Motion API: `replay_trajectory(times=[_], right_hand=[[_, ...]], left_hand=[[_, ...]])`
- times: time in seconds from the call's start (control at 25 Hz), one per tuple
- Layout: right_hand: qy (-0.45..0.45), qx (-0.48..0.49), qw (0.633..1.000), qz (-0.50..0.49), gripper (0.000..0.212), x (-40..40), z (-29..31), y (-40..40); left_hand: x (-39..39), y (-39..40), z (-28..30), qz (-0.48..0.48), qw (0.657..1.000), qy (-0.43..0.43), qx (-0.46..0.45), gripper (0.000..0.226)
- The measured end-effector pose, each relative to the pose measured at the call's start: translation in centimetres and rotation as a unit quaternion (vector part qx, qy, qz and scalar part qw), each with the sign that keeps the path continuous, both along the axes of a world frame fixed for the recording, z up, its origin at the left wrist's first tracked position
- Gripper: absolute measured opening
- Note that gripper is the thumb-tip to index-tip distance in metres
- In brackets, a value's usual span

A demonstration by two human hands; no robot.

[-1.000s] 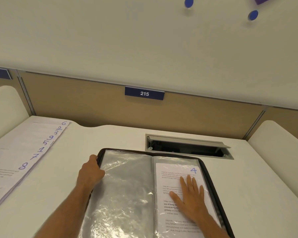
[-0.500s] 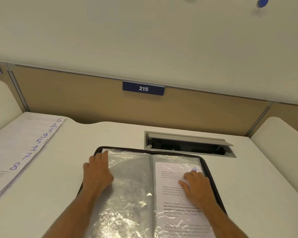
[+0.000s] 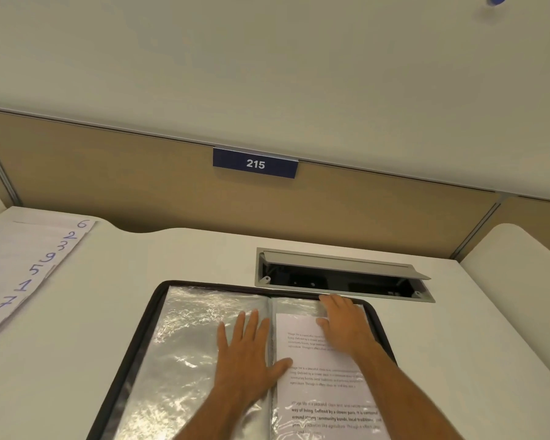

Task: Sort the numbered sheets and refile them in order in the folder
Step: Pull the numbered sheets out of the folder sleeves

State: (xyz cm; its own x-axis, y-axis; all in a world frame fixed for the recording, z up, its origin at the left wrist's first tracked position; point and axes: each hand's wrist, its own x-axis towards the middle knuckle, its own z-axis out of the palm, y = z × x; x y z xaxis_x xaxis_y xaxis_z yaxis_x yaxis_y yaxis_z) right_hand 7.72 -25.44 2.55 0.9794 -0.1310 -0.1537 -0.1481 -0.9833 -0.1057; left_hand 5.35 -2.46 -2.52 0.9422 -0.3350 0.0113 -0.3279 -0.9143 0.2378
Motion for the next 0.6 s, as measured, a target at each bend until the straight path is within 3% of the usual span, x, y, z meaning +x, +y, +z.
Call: replay_trajectory(times=[0.12, 0.36, 0.6], right_hand=[[0.02, -0.003, 1.0, -0.002, 0.06, 1.0, 0.3, 0.0], [-0.035, -0.036, 0.999, -0.014, 0.041, 1.4, 1.2, 0.1], [-0.031, -0.049, 0.998, 0.003, 0.04, 0.8, 1.8, 0.3]], left_hand=[[-0.2, 0.4, -1.1, -0.025, 1.0, -0.005, -0.004, 0.09], [-0.2, 0.6, -1.8, -0.023, 1.0, -0.013, -0.013, 0.09], [-0.1, 0.5, -2.0, -0.021, 0.999, -0.016, -0.025, 0.09]])
